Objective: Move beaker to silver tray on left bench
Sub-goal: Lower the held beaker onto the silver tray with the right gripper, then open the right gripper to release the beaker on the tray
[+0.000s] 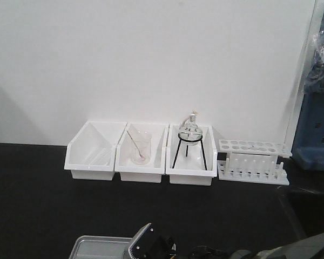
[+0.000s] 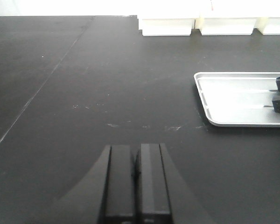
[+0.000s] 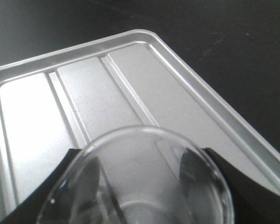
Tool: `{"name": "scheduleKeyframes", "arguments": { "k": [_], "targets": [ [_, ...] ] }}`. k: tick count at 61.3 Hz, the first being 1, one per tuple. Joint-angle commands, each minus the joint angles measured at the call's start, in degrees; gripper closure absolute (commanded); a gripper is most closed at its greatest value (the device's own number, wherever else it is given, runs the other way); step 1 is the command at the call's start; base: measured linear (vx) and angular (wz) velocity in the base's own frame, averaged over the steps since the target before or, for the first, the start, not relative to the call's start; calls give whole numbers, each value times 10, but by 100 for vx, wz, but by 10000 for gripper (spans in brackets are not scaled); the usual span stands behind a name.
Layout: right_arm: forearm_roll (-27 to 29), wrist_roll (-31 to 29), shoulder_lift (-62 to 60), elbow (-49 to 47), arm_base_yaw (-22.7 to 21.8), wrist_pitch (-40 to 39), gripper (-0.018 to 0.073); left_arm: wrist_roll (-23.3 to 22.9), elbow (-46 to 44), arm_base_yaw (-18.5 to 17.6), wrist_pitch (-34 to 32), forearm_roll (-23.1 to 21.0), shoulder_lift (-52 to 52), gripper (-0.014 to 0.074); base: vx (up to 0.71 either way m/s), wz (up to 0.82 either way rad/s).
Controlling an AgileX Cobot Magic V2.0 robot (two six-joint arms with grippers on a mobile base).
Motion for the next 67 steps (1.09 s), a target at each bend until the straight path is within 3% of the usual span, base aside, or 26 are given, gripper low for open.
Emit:
{"name": "scheduleKeyframes", "arguments": {
  "k": [1,15,33,40,47,67],
  "targets": [
    [10,6,-26,-13,-1,-35,513,0,11,-2,-45,-5,-4,595,0,0],
    [9,9,-26,-13,-1,-47,368,0,11,-2,-45,-5,-4,595,0,0],
    [9,9,-26,-13,-1,-48,15,0,11,-2,-45,-5,-4,595,0,0],
    [9,9,-26,-13,-1,-48,-83,0,11,-2,-45,-5,-4,595,0,0],
    [9,9,-33,-13,-1,-48,-117,0,11,-2,-45,-5,-4,595,0,0],
    [9,9,-81,-13,-1,-48,-71,0,11,-2,-45,-5,-4,595,0,0]
  ]
}}
